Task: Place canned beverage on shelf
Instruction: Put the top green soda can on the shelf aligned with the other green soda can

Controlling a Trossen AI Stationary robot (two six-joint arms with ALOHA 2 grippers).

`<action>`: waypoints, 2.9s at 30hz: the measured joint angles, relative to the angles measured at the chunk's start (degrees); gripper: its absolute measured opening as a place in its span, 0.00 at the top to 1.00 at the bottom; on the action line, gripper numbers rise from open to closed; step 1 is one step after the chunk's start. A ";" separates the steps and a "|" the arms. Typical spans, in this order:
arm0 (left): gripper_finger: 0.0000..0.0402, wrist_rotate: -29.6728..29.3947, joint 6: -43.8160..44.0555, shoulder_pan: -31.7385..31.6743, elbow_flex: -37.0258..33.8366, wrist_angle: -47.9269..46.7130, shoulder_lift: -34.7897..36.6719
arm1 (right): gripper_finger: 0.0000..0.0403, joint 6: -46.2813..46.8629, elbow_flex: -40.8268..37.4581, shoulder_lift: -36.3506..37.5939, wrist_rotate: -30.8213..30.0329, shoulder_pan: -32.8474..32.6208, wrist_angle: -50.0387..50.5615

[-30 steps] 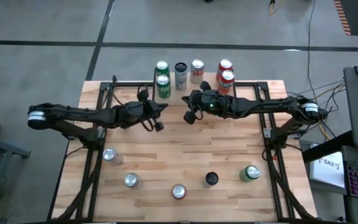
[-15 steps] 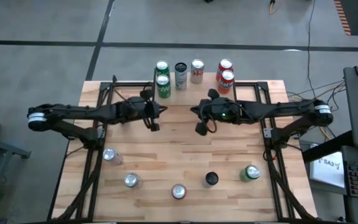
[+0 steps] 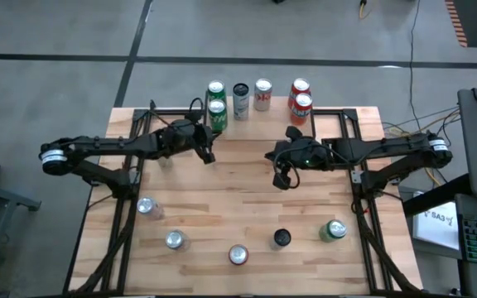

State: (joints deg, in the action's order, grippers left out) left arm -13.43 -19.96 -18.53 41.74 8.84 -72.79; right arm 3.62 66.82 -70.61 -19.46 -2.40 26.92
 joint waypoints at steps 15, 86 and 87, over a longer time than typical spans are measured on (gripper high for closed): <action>1.00 0.04 0.08 -2.02 0.04 2.73 0.00 | 0.97 -0.14 -0.34 -0.02 -0.05 0.01 -0.13; 1.00 17.18 -6.42 -12.08 2.49 -1.45 0.81 | 0.97 -0.64 -0.50 -0.07 -0.05 0.03 -0.16; 1.00 17.18 -6.37 -12.08 2.49 -1.25 0.60 | 0.97 -0.64 -0.51 -0.07 -0.05 0.03 -0.16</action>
State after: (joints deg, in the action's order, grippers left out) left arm 3.75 -26.33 -30.61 44.23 7.59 -72.19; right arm 2.98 66.30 -70.67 -19.51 -2.37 26.76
